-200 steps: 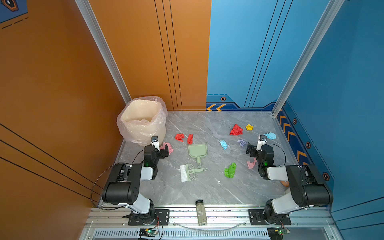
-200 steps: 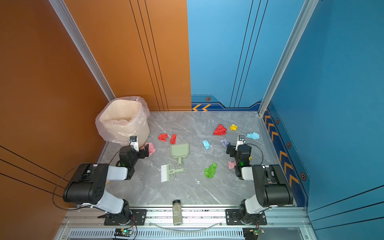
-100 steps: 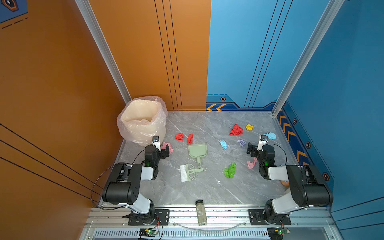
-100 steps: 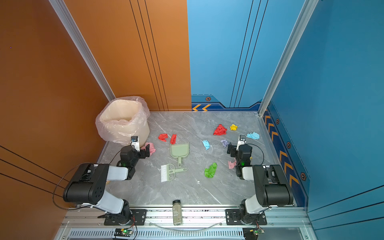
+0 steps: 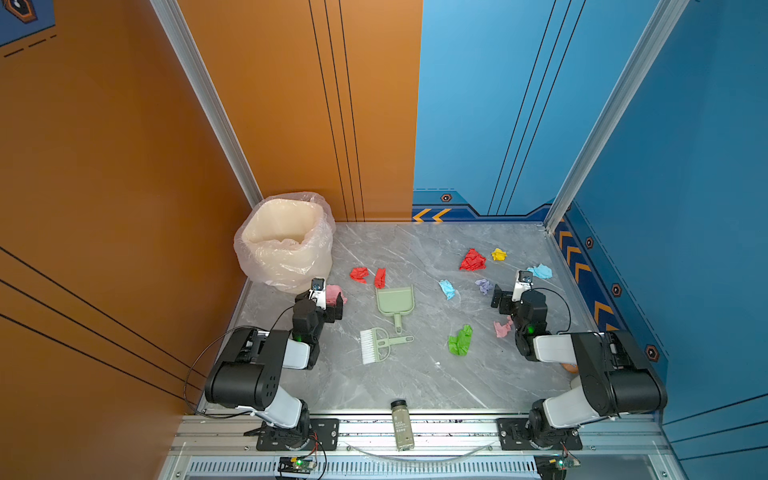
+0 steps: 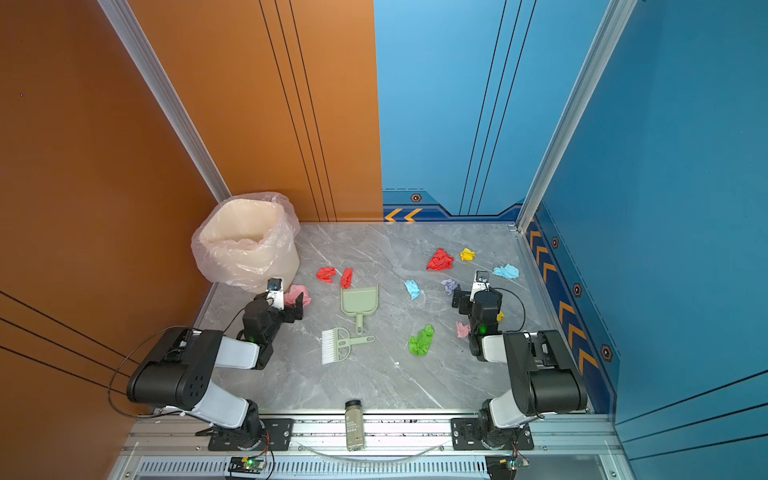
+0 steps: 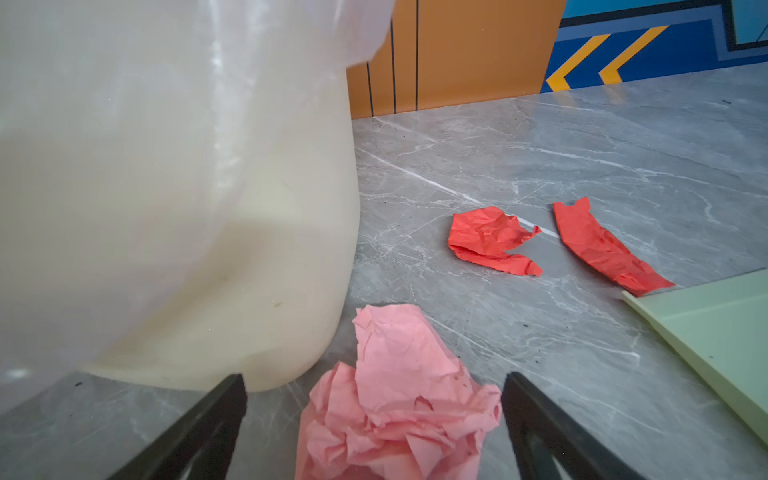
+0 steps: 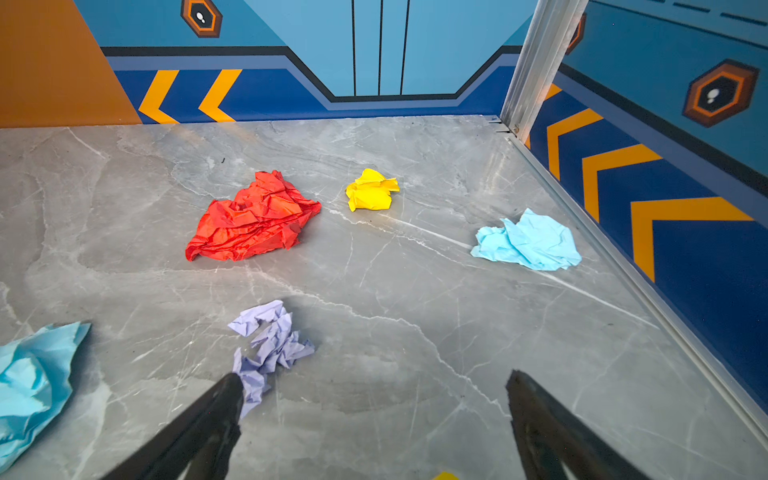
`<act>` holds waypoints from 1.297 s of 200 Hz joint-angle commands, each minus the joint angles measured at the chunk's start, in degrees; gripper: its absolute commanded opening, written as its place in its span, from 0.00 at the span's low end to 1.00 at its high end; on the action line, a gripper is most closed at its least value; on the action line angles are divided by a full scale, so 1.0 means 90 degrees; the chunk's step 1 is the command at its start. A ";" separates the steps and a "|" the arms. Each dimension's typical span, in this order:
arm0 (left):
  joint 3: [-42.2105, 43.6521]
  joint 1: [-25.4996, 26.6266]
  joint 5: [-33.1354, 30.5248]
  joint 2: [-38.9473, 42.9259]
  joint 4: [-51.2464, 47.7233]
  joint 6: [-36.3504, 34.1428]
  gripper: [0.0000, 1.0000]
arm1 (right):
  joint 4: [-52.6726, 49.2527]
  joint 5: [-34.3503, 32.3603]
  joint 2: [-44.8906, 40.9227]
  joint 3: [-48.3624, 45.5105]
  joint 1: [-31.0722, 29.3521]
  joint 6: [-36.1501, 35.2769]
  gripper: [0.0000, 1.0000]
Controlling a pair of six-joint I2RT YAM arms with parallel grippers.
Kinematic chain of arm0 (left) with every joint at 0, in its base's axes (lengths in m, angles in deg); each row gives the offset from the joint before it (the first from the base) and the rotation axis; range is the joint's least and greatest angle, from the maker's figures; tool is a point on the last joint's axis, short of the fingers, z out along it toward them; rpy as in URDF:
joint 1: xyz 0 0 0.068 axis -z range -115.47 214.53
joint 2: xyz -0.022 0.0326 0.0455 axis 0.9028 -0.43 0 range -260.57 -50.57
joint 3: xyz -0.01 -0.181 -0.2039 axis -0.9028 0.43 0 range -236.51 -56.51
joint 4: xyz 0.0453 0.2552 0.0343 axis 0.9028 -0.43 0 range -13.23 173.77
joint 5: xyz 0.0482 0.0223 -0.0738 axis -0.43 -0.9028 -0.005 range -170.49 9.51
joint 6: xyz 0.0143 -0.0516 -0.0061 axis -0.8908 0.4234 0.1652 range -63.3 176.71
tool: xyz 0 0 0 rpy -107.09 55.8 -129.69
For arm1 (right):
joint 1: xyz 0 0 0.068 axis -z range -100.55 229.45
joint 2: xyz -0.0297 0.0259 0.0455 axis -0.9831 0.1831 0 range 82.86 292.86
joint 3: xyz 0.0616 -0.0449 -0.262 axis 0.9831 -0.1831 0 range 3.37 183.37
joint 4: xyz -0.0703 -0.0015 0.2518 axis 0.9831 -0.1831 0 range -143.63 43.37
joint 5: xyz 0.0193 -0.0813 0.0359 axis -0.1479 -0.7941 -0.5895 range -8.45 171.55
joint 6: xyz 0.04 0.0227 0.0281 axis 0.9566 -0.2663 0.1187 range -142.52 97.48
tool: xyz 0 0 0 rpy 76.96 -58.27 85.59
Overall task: Sweep away the paper scraps from the table
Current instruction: 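Move the left gripper over the green brush while the right gripper advances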
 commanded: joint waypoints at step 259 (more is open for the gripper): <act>-0.2033 0.3619 -0.0501 0.3744 -0.7962 -0.1415 0.97 | -0.7646 0.3582 -0.2972 0.2524 -0.1992 -0.0530 1.00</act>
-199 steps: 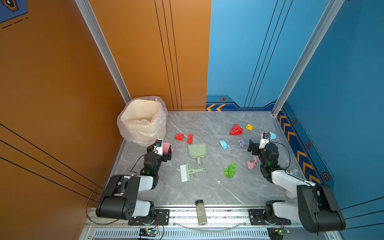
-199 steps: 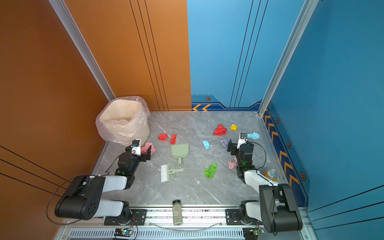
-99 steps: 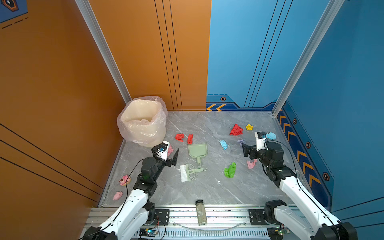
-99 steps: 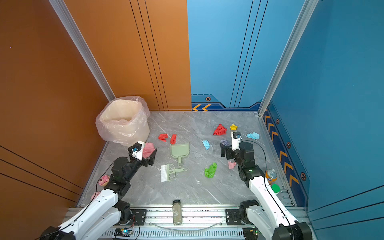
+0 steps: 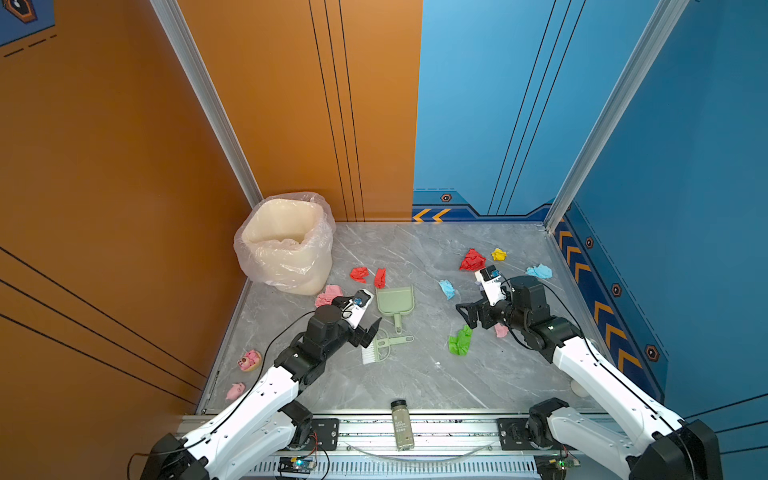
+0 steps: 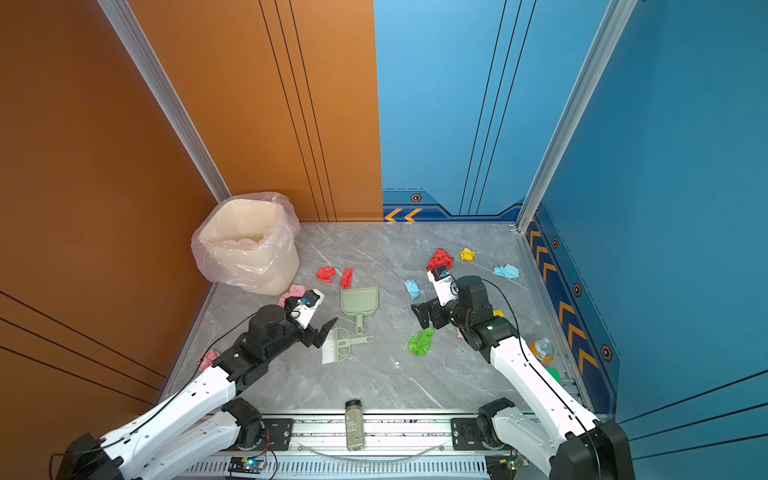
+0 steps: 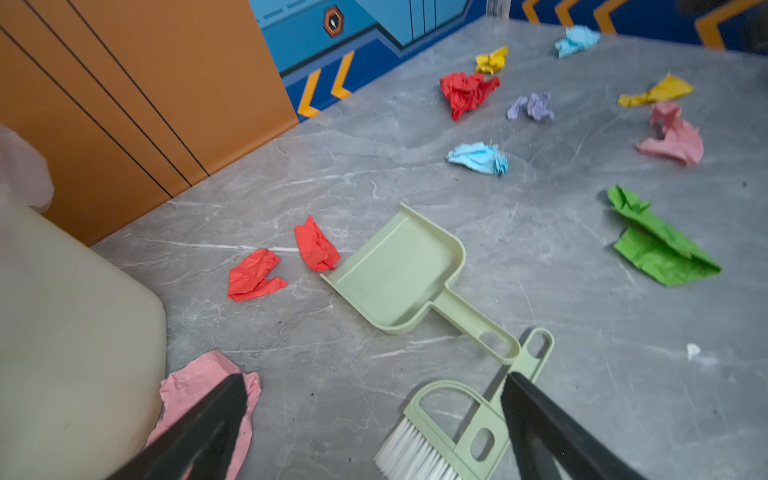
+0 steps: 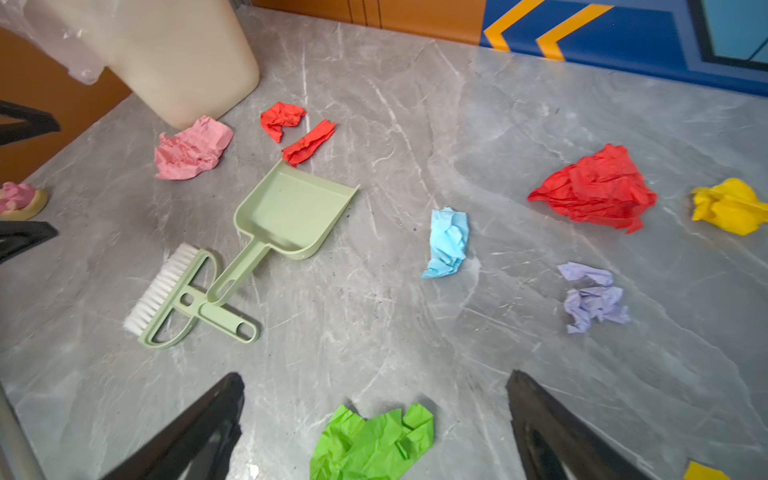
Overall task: Sweep away the paper scraps from the table
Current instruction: 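Move the left gripper over the green brush while the right gripper advances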
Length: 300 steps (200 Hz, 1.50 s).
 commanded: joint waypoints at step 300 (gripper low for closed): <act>-0.2724 0.0667 -0.0078 -0.3430 -0.3835 -0.3006 0.94 | -0.0380 0.0191 -0.0044 0.0074 -0.0221 0.0036 1.00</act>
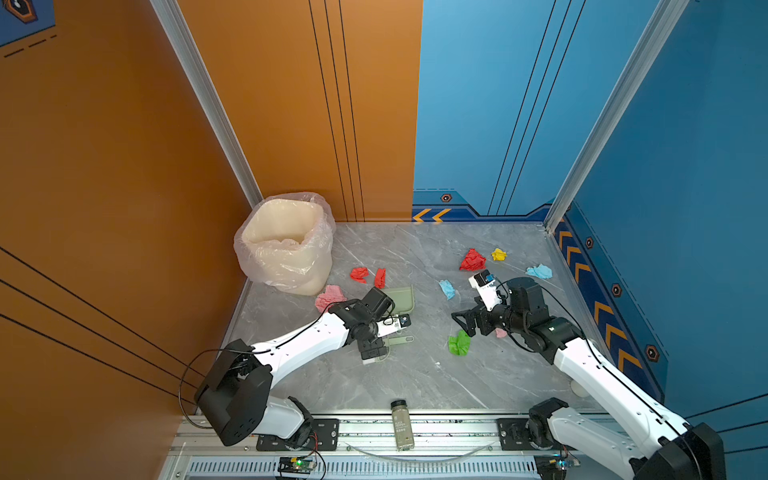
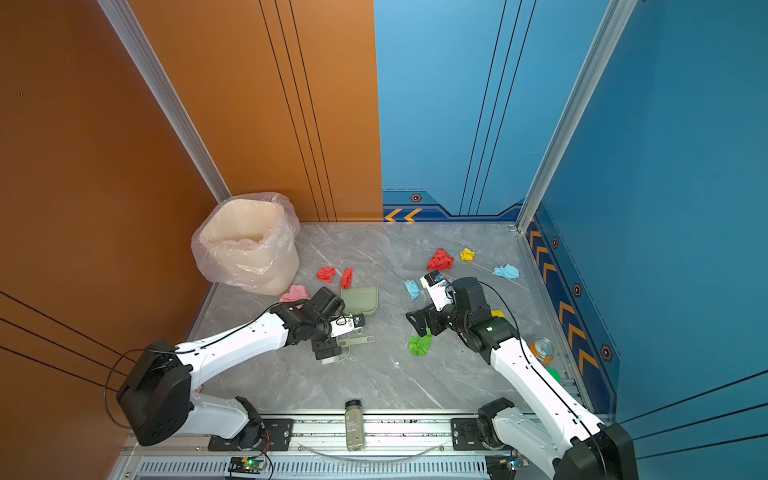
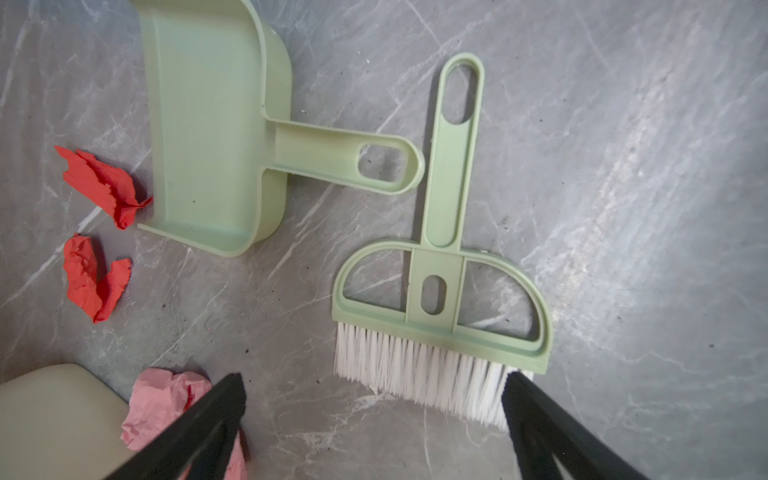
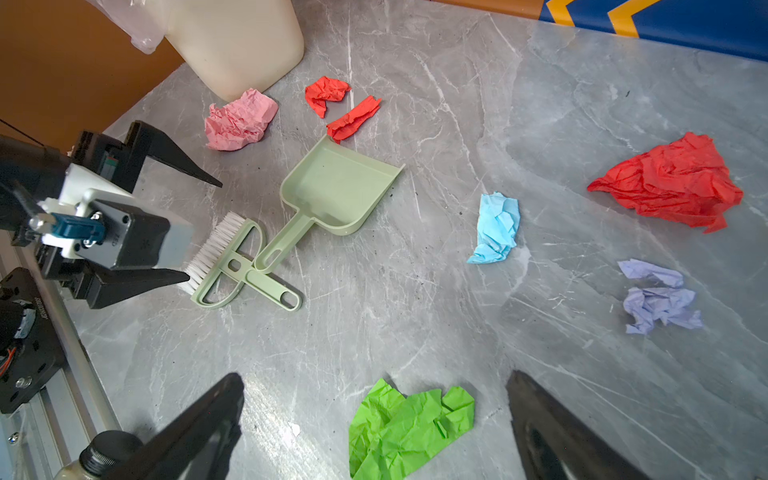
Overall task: Sweep away the paper scraps from the table
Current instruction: 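Move the left gripper over the green brush while the right gripper advances, then lower the left gripper and grasp the green brush by its handle base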
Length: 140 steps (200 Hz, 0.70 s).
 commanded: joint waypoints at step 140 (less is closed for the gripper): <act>-0.0360 -0.0024 0.0862 -0.0478 -0.0253 -0.0486 0.68 | -0.0017 -0.0240 0.0132 -0.0058 -0.0036 0.0031 1.00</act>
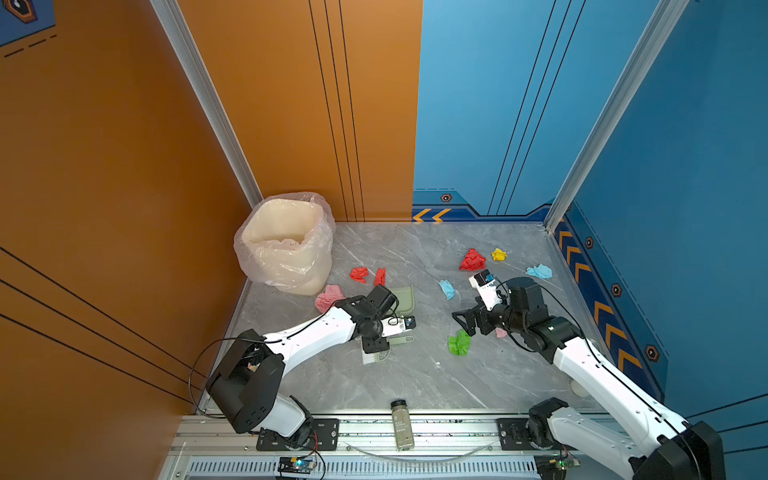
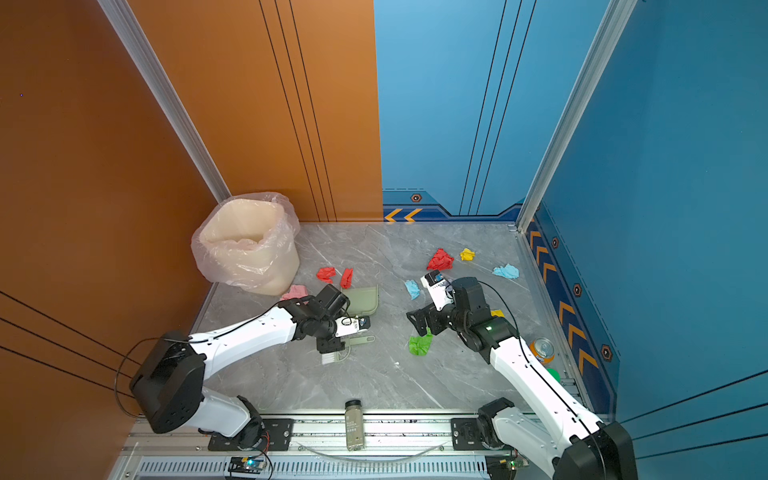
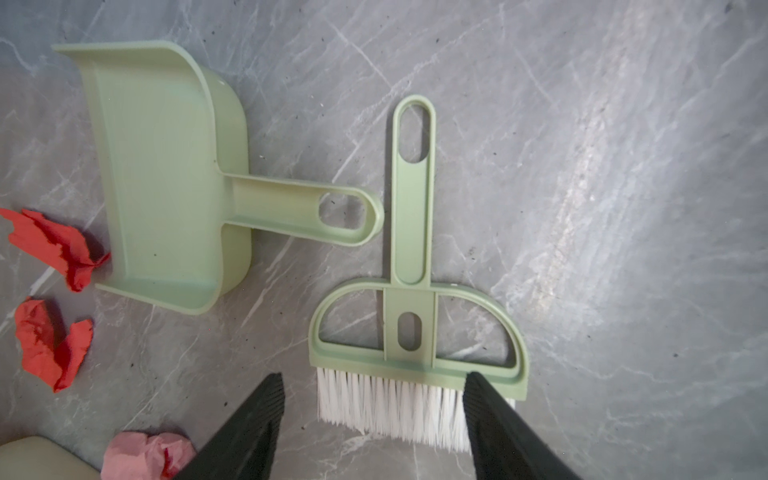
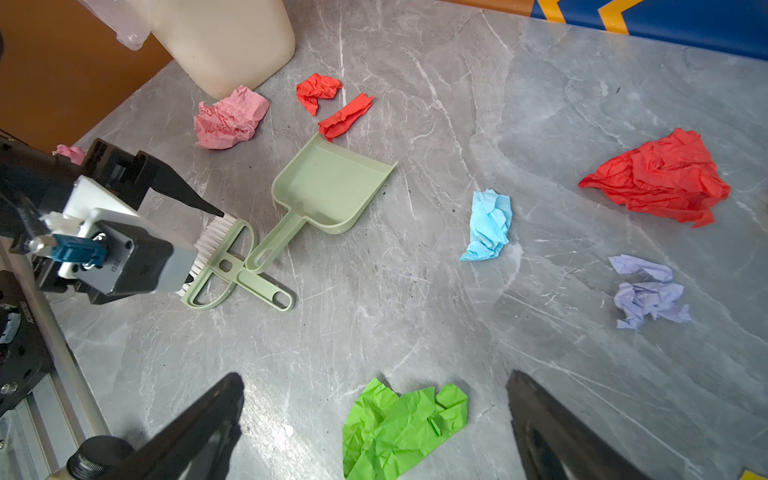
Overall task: Sweep away the paper scraps from the table
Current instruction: 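Lower the left gripper and grasp the green brush by its handle base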
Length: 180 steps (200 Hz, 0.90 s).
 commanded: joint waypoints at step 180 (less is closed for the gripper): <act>-0.0378 -0.0081 0.0917 -0.0728 -0.0568 0.0071 0.51 | -0.0012 -0.0101 0.0267 -0.0068 -0.0037 0.0025 1.00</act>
